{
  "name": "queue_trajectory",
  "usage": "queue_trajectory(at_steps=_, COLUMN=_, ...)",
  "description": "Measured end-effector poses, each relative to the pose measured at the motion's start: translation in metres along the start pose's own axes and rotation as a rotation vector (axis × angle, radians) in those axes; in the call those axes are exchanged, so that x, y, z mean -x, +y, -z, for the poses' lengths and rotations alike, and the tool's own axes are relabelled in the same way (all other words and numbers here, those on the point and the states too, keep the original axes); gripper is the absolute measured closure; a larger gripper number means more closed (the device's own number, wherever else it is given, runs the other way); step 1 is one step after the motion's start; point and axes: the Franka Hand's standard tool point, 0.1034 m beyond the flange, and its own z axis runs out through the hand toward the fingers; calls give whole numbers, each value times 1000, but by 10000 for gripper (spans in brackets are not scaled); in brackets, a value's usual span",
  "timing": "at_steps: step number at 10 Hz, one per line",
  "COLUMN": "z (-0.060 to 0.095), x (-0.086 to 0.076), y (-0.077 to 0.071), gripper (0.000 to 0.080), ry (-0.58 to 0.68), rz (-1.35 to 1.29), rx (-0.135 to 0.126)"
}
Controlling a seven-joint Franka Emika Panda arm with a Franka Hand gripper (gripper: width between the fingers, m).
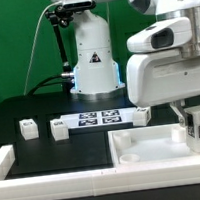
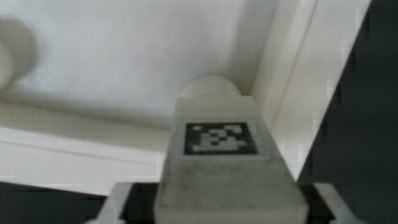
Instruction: Assemble one leg
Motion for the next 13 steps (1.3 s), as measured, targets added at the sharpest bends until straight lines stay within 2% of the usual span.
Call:
queue_trajectory(at_steps=3, z=-1, x=0, y=4, gripper=509, ry=22, rz=-386, rx=-34)
queue_trajectory(at_steps=6, z=-2, x=-1, y=10, gripper=505, ry=32, rz=-774, rx=-86)
queue_trajectory(at_steps=7, z=-3, x=0, y=10, gripper=505, ry=42, rz=-951, rx=-117)
queue_trajectory(at_steps=8, z=-3, x=2, y=8, gripper=502, ry=33, rz=-1099, rx=-133)
queue_trajectory(at_steps=11, z=-4, x=3, y=7, gripper=502, ry=16, rz=-1281, rx=-136)
queue_trajectory(at_steps=12, z=-4, x=3, y=7, gripper=414, ry=16, rz=-1271, rx=-135)
queue_trajectory(at_steps=13, z=-5, x=3, y=7, gripper=414, ry=14, rz=-1254, rx=-132)
